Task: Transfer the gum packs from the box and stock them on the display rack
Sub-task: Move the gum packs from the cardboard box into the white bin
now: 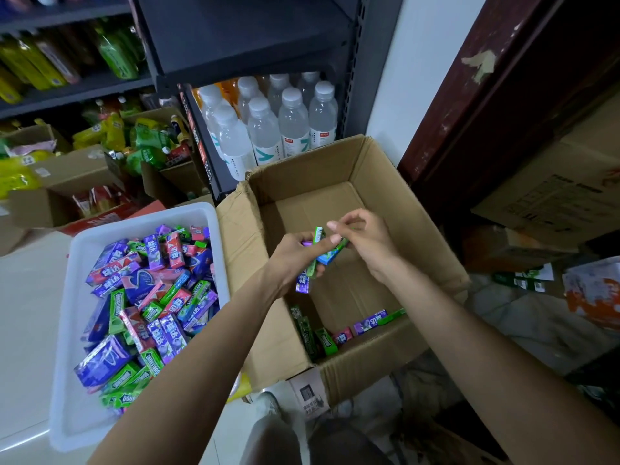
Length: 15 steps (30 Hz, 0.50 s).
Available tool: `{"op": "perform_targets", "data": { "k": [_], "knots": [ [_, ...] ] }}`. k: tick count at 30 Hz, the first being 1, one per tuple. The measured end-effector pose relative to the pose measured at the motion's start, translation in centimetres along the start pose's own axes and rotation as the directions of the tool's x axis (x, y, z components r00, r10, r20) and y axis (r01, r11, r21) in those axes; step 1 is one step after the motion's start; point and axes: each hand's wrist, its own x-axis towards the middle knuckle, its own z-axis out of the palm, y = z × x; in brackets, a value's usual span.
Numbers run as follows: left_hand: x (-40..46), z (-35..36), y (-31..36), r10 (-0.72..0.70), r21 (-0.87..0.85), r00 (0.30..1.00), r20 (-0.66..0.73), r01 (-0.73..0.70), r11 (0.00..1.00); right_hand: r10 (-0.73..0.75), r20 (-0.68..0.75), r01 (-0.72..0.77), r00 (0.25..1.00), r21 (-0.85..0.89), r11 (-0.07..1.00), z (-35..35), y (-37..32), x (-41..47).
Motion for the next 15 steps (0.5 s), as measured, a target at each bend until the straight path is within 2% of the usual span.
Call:
{"op": "perform_targets", "data": {
  "k": [3,4,7,10,12,15],
  "knots": [
    [-1.3,-0.9,0.1,0.029,-0.022,0.998,-0.056,-0.031,0.999,0.047,0.074,-0.056,0.996,0.129,0.990,0.8,0.3,-0.8],
    [-1.8,-1.5,-0.1,0.047,-0.016,0.993,-0.105,-0.049,0.999,0.072,0.093,-0.083,0.993,0.125,0.989,0.9,0.5,-1.1],
    [-3.0,-4.1,-1.2,0.146,0.076,0.945,-0.291,-0.129,0.989,0.194,0.151,-0.176,0.969,-0.129,0.976,1.4,2.4,-1.8],
    [-3.2,-6.6,-3.1,0.252,0.273,0.864,-0.436,-0.140,0.952,0.322,0.204,-0.239,0.924,-0.350,0.906,2.8,4.6,-2.6],
    [-3.2,-7.3,-4.1,0.302,0.378,0.821,-0.485,-0.114,0.919,0.393,0.243,-0.264,0.887,-0.432,0.862,4.0,5.9,-2.9],
    [-3.4,-7.2,-5.0,0.337,0.451,0.810,-0.480,-0.102,0.887,0.491,0.271,-0.282,0.828,-0.557,0.781,5.9,7.7,-2.7]
  ]
}}
